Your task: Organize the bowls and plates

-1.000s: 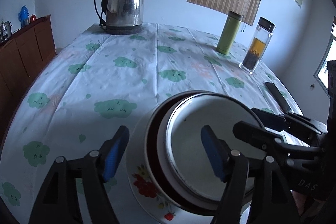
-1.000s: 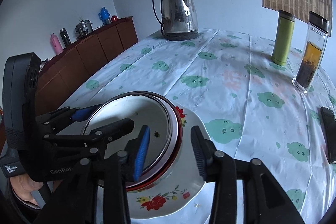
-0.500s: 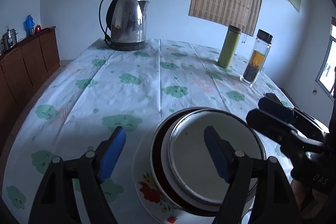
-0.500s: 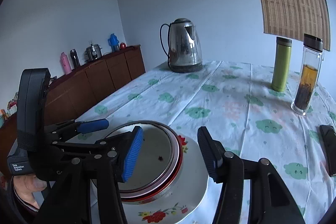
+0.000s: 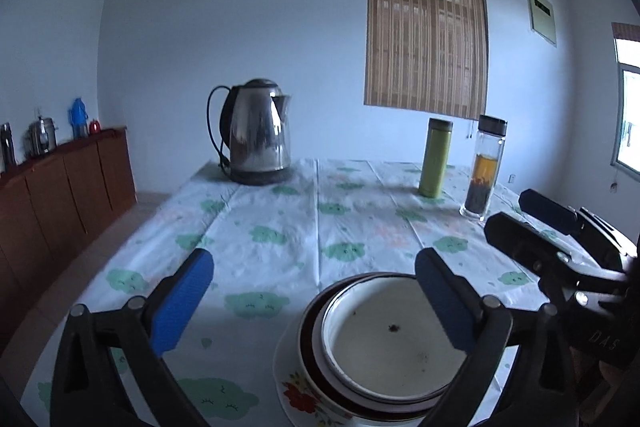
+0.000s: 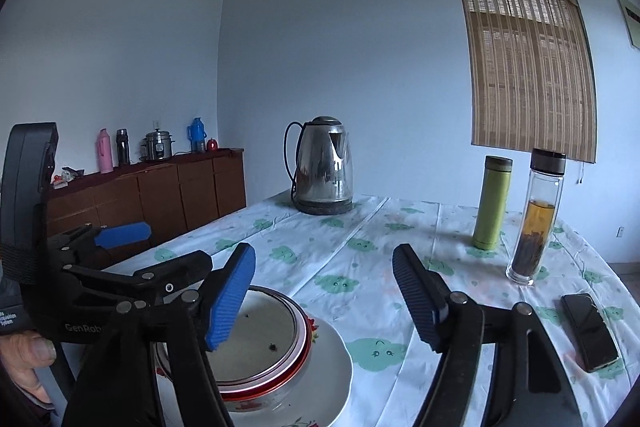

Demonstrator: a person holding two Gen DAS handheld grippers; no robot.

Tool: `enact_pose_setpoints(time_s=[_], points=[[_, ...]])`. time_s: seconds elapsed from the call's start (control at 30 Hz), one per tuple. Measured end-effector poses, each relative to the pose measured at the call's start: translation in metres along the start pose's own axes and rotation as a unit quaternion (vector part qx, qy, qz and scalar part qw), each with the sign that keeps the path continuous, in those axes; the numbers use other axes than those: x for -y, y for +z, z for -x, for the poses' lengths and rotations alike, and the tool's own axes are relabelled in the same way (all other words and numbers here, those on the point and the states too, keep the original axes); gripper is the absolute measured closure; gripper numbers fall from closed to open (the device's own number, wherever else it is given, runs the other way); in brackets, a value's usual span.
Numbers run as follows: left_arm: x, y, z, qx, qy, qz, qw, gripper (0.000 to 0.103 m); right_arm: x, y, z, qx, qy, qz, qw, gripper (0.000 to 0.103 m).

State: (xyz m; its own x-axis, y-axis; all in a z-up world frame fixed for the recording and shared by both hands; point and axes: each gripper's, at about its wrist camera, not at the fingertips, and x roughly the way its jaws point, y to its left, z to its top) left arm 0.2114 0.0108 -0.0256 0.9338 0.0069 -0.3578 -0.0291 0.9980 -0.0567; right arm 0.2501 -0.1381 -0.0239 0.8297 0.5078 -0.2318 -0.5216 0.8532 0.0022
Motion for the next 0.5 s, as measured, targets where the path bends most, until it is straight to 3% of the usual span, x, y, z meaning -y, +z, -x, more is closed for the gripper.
enact_pose_setpoints(time_s=[0.5], points=[[-0.0058,-0.0033,-0.0105,-0.016,0.018,0.005,0.9997,0.001,0.0024,-0.0001,0.0080,0.012,-0.004,-0.005,1.000,0.028]])
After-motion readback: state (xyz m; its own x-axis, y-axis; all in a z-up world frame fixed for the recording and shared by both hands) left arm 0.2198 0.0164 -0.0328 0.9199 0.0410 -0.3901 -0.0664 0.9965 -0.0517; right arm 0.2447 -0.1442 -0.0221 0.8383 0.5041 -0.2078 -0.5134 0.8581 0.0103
